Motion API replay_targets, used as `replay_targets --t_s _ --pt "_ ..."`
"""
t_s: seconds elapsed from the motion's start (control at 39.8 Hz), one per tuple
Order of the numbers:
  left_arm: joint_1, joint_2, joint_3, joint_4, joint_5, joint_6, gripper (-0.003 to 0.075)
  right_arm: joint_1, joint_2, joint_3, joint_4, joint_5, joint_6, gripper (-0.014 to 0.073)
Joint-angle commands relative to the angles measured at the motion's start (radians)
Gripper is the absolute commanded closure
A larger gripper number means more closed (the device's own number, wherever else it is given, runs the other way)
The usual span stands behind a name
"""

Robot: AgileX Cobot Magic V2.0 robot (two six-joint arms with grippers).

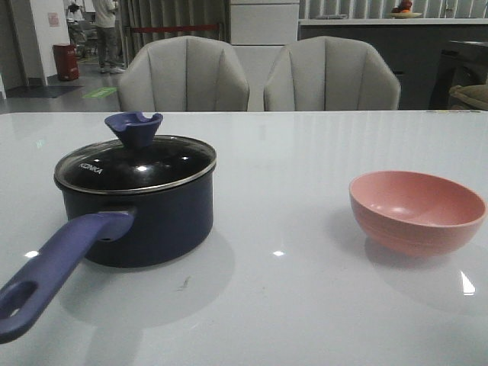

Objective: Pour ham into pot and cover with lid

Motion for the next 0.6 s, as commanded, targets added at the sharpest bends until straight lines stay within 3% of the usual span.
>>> replay_targets --t_s 0.0,0.2,0.33,0.58 --pt "0.001 0.007 -0.026 0.000 -0.082 -0.002 0.0590 0.001 0.011 -0.028 0.005 -0.078 -0.008 0.0449" --pt "0.001 0.007 -0.026 0.000 -0.084 -0.002 0.0590 0.001 0.011 -0.028 0.005 -0.078 -0.008 0.0449" --pt "0.010 0.007 0.039 0.012 -0.193 -0.002 0.0590 0.001 0.011 -0.028 0.005 -0.078 -0.008 0.0449" --pt "0.210 -0.012 0.235 0.017 -0.412 -0.050 0.0590 0.001 0.011 -0.028 0.005 -0.078 -0.008 0.0449"
